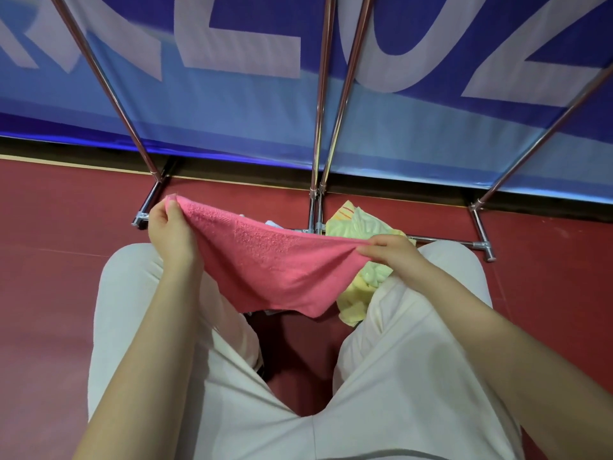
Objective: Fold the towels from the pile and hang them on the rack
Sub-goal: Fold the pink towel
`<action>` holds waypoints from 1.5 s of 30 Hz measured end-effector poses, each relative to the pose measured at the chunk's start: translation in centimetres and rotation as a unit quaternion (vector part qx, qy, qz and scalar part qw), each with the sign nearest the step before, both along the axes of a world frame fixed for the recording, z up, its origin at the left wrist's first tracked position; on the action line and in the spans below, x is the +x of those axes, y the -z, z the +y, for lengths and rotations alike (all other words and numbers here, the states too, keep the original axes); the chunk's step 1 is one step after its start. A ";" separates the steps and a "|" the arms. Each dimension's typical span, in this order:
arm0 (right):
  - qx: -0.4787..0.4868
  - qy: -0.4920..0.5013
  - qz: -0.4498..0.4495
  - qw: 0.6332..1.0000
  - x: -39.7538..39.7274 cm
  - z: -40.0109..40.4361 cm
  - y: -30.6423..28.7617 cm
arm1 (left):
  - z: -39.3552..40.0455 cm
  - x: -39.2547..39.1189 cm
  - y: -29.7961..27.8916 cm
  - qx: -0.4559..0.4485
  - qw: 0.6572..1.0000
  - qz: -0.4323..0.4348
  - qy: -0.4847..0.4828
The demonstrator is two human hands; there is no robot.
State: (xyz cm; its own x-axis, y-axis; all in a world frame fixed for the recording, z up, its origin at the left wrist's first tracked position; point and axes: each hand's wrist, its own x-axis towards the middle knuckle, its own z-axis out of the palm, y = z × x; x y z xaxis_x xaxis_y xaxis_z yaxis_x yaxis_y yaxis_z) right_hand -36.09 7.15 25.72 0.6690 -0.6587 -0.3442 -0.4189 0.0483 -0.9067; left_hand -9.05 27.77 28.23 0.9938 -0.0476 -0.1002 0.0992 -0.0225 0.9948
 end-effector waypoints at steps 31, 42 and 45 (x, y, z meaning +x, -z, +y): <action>0.095 0.277 -0.079 0.953 2.4 0.2 0.9 | -2.7 -5.0 1.2 -0.076 0.957 0.273 0.062; 0.083 0.229 -0.118 0.963 7.6 4.6 0.2 | -6.9 -9.5 1.6 -0.044 0.955 0.218 0.196; 0.032 0.214 -0.128 0.968 8.6 5.9 -0.4 | -7.6 -10.8 1.4 -0.040 0.957 0.199 0.206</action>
